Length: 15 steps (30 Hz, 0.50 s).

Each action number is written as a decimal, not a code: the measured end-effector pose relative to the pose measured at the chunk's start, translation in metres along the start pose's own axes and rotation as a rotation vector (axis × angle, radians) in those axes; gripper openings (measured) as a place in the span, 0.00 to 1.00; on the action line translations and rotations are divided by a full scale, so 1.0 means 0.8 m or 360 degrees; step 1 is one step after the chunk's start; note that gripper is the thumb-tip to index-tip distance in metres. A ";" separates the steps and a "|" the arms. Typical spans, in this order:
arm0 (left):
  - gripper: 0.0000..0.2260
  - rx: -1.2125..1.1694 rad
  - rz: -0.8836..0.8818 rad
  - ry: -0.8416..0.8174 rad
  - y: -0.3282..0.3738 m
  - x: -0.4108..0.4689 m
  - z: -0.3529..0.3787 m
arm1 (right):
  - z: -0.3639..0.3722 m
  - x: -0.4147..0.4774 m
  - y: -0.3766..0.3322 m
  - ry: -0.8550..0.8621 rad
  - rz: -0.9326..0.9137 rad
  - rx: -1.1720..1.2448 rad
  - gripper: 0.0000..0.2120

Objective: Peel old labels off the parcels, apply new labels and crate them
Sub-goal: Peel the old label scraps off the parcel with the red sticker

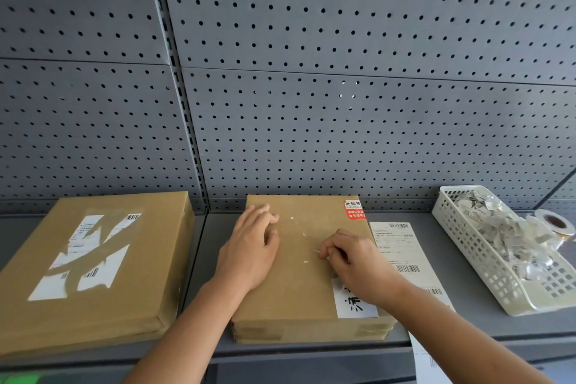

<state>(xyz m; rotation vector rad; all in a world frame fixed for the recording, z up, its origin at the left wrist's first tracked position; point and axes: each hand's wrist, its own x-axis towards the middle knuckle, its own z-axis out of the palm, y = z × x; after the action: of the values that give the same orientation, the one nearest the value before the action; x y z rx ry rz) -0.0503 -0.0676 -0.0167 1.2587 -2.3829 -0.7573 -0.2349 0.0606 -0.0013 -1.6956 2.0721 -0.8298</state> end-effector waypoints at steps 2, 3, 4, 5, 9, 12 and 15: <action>0.15 -0.0003 0.0004 0.0006 0.001 0.000 -0.001 | -0.003 0.002 0.001 0.0011 0.0006 0.0013 0.12; 0.15 -0.0003 0.0006 0.0006 0.001 -0.001 -0.001 | -0.003 0.004 0.000 0.0007 0.0006 -0.0004 0.12; 0.15 -0.0004 0.0006 0.0006 0.001 -0.001 -0.002 | -0.003 0.006 -0.001 -0.0011 -0.0002 -0.0043 0.12; 0.15 -0.0005 0.0004 0.0006 0.001 -0.001 -0.002 | -0.003 0.009 -0.003 -0.0037 -0.0014 -0.0093 0.12; 0.15 -0.0002 0.0010 0.0010 0.001 0.000 -0.001 | -0.004 0.015 -0.003 -0.0075 -0.0055 -0.0245 0.11; 0.15 0.0000 0.0010 0.0011 0.000 0.000 0.000 | -0.005 0.017 -0.001 -0.0085 -0.0099 -0.0315 0.11; 0.15 0.0005 0.0007 0.0012 -0.001 0.000 0.000 | -0.004 0.020 -0.001 -0.0102 -0.0136 -0.0368 0.11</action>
<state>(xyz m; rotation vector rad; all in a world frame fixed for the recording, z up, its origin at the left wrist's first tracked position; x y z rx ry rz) -0.0496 -0.0680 -0.0170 1.2553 -2.3810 -0.7467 -0.2398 0.0454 0.0033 -1.9151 2.1333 -0.5693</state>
